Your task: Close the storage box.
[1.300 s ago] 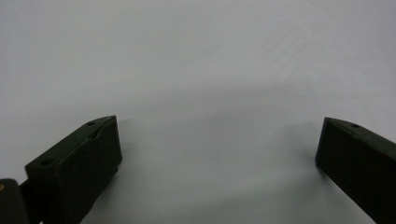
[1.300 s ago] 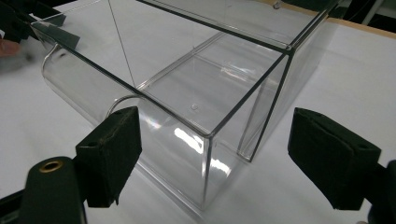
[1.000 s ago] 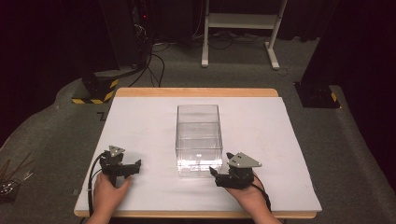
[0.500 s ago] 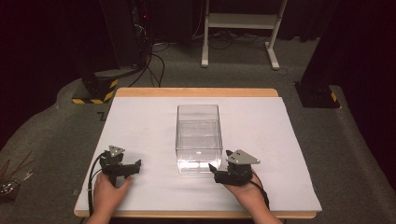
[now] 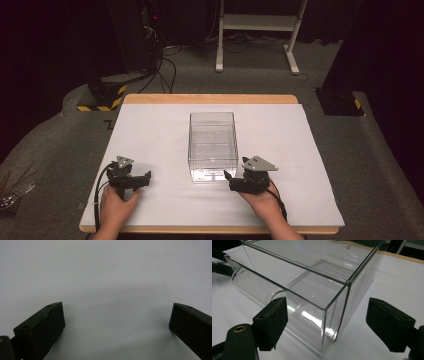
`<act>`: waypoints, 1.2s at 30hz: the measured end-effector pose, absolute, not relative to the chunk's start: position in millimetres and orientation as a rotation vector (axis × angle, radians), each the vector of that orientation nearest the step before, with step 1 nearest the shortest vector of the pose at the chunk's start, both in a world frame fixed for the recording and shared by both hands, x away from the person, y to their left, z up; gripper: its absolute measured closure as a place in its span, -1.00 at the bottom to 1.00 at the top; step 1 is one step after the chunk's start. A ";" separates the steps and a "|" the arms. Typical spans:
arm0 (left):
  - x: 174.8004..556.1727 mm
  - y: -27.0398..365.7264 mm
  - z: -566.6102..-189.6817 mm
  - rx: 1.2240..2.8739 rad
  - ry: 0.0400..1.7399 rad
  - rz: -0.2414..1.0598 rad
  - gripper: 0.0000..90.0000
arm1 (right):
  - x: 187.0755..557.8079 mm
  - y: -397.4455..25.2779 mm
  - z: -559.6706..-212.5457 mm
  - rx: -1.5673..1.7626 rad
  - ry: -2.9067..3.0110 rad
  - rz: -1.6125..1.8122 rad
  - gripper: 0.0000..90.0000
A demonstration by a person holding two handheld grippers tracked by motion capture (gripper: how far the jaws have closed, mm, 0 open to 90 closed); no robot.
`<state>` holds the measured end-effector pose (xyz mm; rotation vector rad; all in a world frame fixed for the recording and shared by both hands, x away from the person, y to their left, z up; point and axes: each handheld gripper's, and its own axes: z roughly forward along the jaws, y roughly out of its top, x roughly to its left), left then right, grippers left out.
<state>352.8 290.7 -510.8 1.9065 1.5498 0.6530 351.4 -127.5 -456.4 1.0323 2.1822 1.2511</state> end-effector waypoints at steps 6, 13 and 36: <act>352.8 290.9 -510.7 1.909 1.550 0.652 -0.99 | 356.4 -126.0 -456.5 1.041 2.168 1.243 -0.60; 352.8 290.9 -510.7 1.909 1.550 0.652 -0.99 | 362.9 -123.8 -456.5 1.057 2.146 1.233 -0.59; 352.9 290.8 -510.8 1.907 1.549 0.653 -0.99 | 389.7 -117.4 -458.8 1.129 2.099 1.218 -0.57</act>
